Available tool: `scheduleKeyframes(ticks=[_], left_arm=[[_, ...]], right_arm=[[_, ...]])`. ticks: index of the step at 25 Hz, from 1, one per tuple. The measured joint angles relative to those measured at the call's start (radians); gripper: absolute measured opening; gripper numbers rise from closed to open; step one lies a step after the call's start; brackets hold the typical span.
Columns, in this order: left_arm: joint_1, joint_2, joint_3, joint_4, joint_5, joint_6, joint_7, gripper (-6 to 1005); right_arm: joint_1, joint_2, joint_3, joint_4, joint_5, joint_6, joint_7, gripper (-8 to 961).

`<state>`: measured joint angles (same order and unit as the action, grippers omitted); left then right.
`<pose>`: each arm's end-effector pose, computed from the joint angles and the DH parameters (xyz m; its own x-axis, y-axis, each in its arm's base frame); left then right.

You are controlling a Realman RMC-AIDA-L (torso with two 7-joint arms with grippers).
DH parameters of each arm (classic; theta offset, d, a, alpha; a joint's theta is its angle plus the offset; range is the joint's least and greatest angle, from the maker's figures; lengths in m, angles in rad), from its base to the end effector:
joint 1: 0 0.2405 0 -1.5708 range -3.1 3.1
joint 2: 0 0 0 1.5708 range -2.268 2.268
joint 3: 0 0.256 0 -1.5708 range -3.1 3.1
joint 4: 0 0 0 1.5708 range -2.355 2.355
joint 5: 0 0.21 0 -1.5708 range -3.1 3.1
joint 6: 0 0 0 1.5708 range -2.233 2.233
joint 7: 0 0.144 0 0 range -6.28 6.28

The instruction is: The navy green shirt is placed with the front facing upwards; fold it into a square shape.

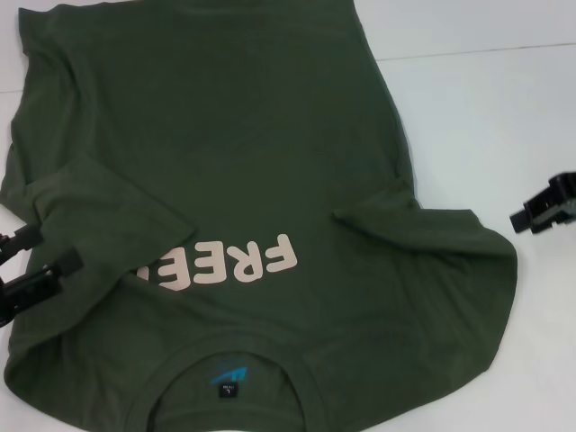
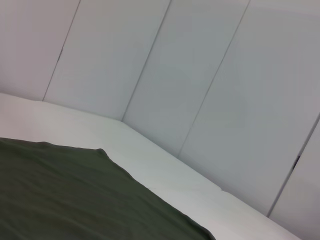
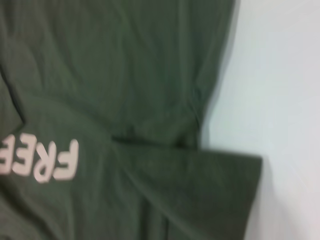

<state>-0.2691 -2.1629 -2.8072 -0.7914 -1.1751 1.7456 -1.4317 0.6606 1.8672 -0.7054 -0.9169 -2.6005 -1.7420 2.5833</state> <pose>-0.3231 0.2490 0.0407 0.5235 0.3957 0.7546 0.7327 -0.6611 -0.1617 0.2901 0.3560 0.1126 0.1988 -0.9741 -0.1074 -0.9451 -0.1616 -0.2839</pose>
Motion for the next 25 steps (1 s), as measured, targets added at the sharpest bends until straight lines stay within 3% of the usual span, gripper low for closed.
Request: scheduleKeyframes(ticks=[9, 25], left_arm=[[-0.002, 0.0, 0.0, -0.001, -0.001, 0.006, -0.001, 897], [0.004, 0.0, 0.0, 0.005, -0.002, 0.012, -0.001, 896]], right_arm=[[0.003, 0.06, -0.007, 0.047, -0.103, 0.076, -0.023, 260], [0.013, 0.119, 0.0, 0.05, -0.091, 0.142, -0.054, 214]])
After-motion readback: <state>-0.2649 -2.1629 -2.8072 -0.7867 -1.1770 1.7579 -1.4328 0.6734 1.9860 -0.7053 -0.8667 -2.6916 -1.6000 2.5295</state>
